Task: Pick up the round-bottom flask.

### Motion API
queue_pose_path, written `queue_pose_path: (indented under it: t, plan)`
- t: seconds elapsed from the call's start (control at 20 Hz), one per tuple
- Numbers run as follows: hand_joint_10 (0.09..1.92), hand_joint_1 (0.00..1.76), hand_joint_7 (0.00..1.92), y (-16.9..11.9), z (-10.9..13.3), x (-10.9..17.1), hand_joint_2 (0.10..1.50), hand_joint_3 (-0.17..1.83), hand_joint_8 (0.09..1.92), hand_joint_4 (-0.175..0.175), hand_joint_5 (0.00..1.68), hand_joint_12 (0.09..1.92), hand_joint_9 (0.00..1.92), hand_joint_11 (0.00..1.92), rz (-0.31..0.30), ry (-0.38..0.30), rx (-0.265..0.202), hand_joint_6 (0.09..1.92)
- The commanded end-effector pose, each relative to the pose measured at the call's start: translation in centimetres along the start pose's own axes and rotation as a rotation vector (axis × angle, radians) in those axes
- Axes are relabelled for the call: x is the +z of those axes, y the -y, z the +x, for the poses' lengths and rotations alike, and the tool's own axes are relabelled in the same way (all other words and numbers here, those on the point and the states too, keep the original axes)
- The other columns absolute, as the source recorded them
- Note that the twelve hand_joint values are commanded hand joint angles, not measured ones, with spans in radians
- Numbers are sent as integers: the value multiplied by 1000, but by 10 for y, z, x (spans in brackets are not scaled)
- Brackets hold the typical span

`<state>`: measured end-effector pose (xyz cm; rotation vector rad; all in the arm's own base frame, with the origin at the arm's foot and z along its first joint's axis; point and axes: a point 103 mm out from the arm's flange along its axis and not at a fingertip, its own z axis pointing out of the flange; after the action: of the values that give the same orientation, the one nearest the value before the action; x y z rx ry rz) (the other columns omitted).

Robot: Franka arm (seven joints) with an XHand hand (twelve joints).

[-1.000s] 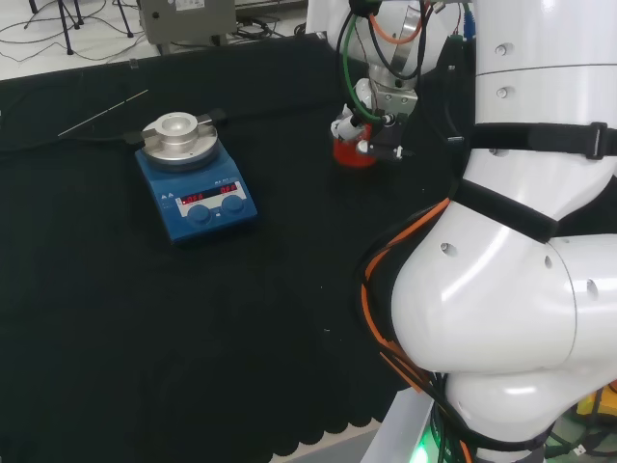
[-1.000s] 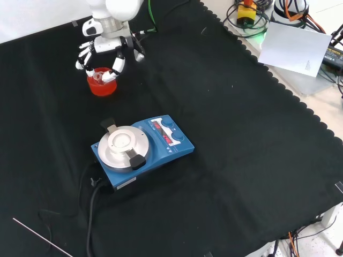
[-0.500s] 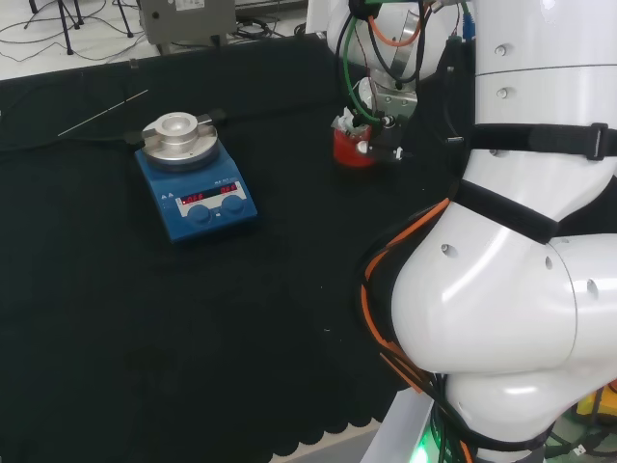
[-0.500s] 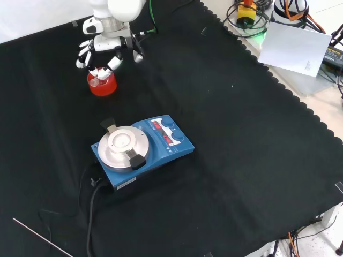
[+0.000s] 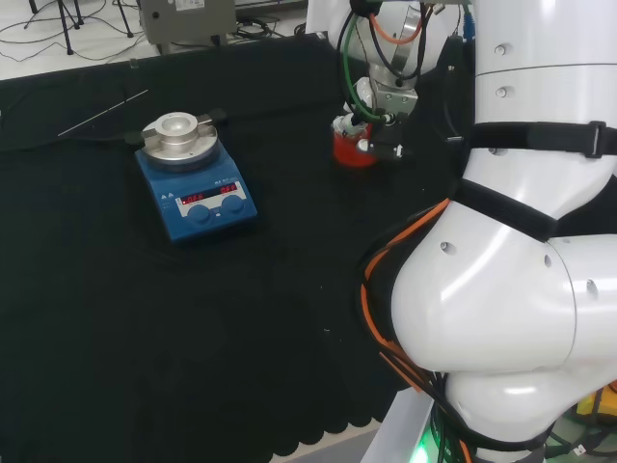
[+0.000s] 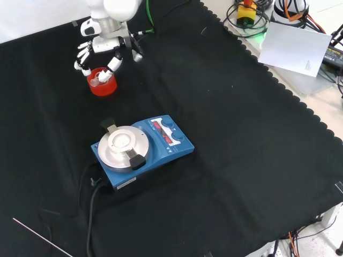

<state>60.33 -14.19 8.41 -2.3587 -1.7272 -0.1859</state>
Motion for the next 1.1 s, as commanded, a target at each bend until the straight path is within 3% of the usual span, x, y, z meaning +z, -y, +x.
queue_pose_path:
  t: [0.05,0.4,0.75,1.1]
  plan:
    - [631,925,304,0,6,7,916,21,635,-54,532,1326,492,89,40,5,-31,784]
    - [655,918,286,1,14,13,902,27,648,-51,522,1341,472,72,33,29,-27,756]
    - [662,936,296,0,14,16,905,35,655,-38,625,1341,478,74,31,42,-17,787]
    - [665,973,325,-6,-2,13,903,65,661,-28,715,1338,504,101,14,38,-7,768]
